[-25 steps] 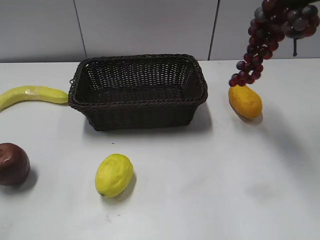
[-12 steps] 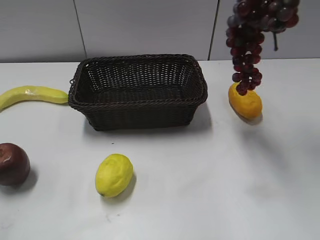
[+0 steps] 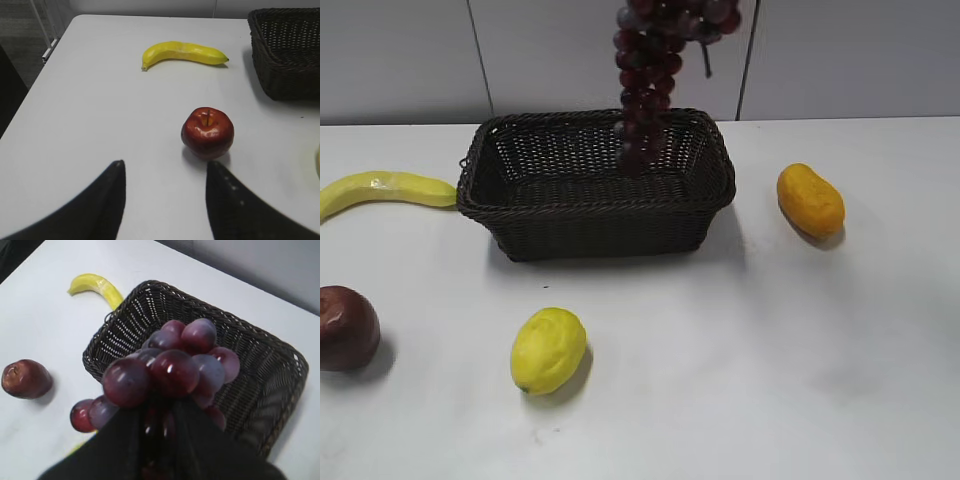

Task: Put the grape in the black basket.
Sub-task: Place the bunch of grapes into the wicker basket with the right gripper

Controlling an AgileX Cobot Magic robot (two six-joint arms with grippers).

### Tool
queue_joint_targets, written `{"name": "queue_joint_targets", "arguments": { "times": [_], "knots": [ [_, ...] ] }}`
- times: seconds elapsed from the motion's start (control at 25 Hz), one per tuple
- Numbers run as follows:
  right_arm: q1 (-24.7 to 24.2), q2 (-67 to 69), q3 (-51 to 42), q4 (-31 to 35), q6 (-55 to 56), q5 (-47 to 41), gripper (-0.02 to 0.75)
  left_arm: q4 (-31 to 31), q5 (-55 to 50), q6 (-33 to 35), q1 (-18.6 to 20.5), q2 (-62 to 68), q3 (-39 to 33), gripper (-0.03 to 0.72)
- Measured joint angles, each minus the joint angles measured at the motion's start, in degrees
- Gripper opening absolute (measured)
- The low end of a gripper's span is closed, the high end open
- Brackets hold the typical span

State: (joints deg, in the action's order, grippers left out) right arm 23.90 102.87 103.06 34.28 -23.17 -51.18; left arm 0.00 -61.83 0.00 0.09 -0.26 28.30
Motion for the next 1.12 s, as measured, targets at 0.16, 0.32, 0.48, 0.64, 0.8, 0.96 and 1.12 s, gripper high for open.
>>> {"name": "queue_joint_targets", "arguments": {
  "times": [0.16, 0.32, 0.48, 0.64, 0.8, 0.96, 1.12],
  "knots": [
    [2.0, 5.8, 6.2, 0.2, 0.0, 0.1, 0.091, 0.0, 0.0, 0.0, 0.0, 0.0, 0.0, 0.489],
    [2.6, 10.2, 8.7, 0.2, 0.0, 0.1, 0.09, 0.0, 0.0, 0.0, 0.0, 0.0, 0.0, 0.489],
    [2.7, 13.7, 8.8, 0.0, 0.0, 0.1, 0.09, 0.0, 0.0, 0.0, 0.0, 0.0, 0.0, 0.489],
    [2.7, 17.6, 8.8, -0.1, 0.0, 0.1, 0.09, 0.0, 0.0, 0.0, 0.0, 0.0, 0.0, 0.489],
    [2.7, 21.4, 8.8, -0.1, 0.0, 0.2, 0.117, 0.0, 0.0, 0.0, 0.0, 0.0, 0.0, 0.489],
    [2.7, 24.4, 8.8, 0.0, 0.0, 0.4, 0.289, 0.0, 0.0, 0.0, 0.0, 0.0, 0.0, 0.489],
    [2.7, 25.5, 8.8, 0.0, 0.0, 1.4, 0.455, 0.0, 0.0, 0.0, 0.0, 0.0, 0.0, 0.489]
  ]
}}
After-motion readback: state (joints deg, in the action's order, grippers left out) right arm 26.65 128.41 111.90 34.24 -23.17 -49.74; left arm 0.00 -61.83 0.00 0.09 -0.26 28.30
